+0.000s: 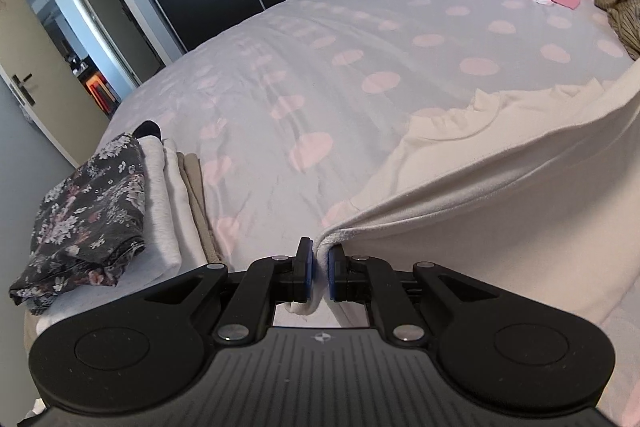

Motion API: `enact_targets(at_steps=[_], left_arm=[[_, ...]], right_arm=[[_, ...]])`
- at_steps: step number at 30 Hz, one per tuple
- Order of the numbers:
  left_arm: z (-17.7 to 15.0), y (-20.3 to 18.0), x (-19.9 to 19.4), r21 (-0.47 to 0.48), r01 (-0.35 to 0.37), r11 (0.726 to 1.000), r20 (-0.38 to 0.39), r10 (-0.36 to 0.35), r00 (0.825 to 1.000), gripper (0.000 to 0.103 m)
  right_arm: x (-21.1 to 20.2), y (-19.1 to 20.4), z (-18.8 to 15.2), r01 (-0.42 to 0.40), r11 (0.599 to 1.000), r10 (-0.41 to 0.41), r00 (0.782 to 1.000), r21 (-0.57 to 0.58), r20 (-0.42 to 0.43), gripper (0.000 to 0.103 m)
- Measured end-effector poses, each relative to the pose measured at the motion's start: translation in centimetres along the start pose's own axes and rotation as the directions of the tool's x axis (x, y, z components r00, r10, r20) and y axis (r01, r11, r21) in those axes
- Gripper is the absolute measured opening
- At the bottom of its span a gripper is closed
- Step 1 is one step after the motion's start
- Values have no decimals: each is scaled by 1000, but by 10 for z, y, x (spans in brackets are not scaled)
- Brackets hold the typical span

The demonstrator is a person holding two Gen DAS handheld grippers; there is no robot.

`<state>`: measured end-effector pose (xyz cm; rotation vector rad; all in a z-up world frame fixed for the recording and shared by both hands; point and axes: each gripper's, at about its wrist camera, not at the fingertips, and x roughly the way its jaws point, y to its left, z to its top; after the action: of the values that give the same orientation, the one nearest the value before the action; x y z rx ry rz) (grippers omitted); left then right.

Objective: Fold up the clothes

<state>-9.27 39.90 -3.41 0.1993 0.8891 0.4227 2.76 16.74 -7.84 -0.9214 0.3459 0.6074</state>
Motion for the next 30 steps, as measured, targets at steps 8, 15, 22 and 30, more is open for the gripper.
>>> enact_targets(at_steps=[8, 15, 22, 30], left_arm=[[36, 15, 37, -36, -6, 999, -6, 6, 1000, 5], [43, 18, 115, -44, 11, 999, -77, -15, 997, 5], [32, 18, 162, -120, 35, 992, -139, -52, 989, 8], [33, 33, 163, -245, -45, 969, -123, 15, 992, 43]], right_arm=[[51, -18, 28, -1, 999, 2, 1000, 51, -18, 6], [121, -14, 42, -65, 994, 72, 994, 89, -83, 6], [180, -7, 32, -156, 963, 192, 969, 218, -156, 7], [195, -25, 28, -120, 886, 218, 960, 448, -173, 36]])
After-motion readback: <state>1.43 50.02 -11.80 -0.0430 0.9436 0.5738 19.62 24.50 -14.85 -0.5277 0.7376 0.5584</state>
